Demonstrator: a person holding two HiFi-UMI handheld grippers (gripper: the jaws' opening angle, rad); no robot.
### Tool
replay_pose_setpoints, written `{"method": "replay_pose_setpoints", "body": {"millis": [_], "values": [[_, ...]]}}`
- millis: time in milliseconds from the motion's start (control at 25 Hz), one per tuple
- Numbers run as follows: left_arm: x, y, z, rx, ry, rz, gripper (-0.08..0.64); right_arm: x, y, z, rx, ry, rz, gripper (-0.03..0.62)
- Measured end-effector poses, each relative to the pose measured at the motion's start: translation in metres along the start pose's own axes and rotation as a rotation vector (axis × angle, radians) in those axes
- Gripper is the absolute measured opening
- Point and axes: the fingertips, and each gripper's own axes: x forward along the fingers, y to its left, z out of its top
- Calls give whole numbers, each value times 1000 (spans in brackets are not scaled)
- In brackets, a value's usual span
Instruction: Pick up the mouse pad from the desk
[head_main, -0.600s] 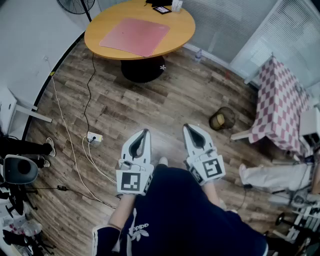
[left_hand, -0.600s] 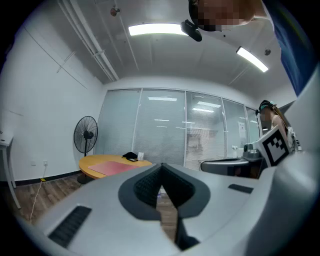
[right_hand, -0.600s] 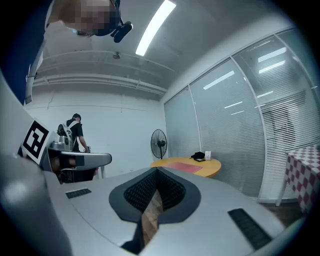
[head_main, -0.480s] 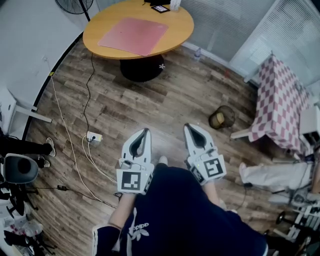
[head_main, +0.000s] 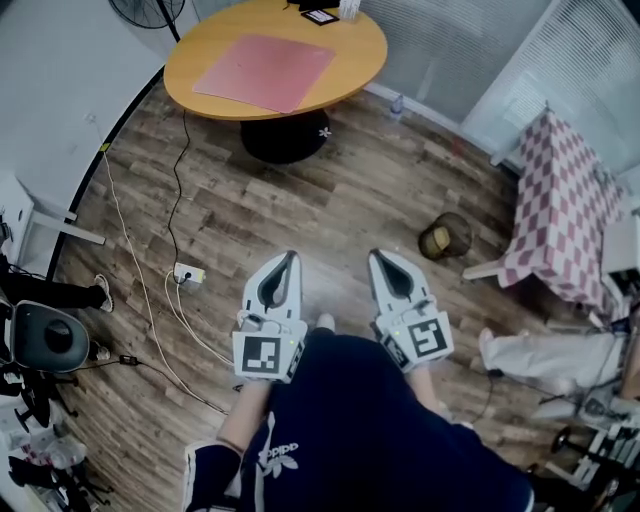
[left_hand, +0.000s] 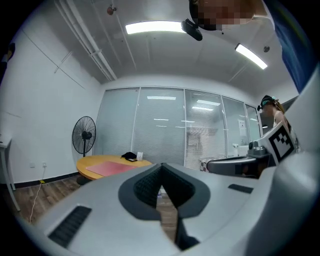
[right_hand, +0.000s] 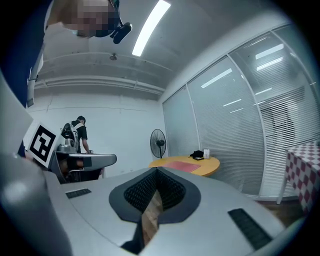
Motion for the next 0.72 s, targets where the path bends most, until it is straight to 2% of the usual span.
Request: {"method": "replay_pose_setpoints", "body": {"millis": [80,360,720], "values": [[6,-1,-2,5,1,-7,3,3,-3,-1,-6,5,3,2],[20,0,-5,23,13,-27,3,13,-6,-3,108,-40,34,2],[52,26,-7,8,28,-30,3,50,-18,-14,123,0,52,2]]}}
